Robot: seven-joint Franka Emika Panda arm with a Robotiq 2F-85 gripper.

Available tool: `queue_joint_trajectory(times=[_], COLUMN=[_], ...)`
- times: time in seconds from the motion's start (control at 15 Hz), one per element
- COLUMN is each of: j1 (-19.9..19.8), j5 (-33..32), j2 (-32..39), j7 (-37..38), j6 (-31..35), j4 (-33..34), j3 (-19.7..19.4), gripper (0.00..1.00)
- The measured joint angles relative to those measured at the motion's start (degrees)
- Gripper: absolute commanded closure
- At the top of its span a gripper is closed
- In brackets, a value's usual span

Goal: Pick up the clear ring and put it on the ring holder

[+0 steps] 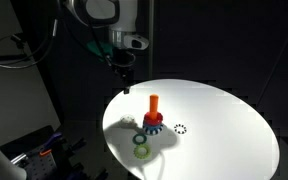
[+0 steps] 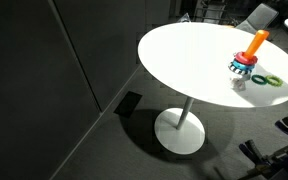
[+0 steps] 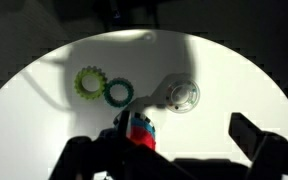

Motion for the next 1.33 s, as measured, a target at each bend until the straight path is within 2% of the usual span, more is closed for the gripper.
queue_joint_trajectory(times=[0.6,1.33], j1=[3.43,4.82], j5=[0.08,0.28], j2=[8.15,21.66], j7=[0.37,3.29], j6=[11.86,23.91], j4=[-1.58,-1.37], j3=[2.95,5.08], gripper=[0.0,0.0])
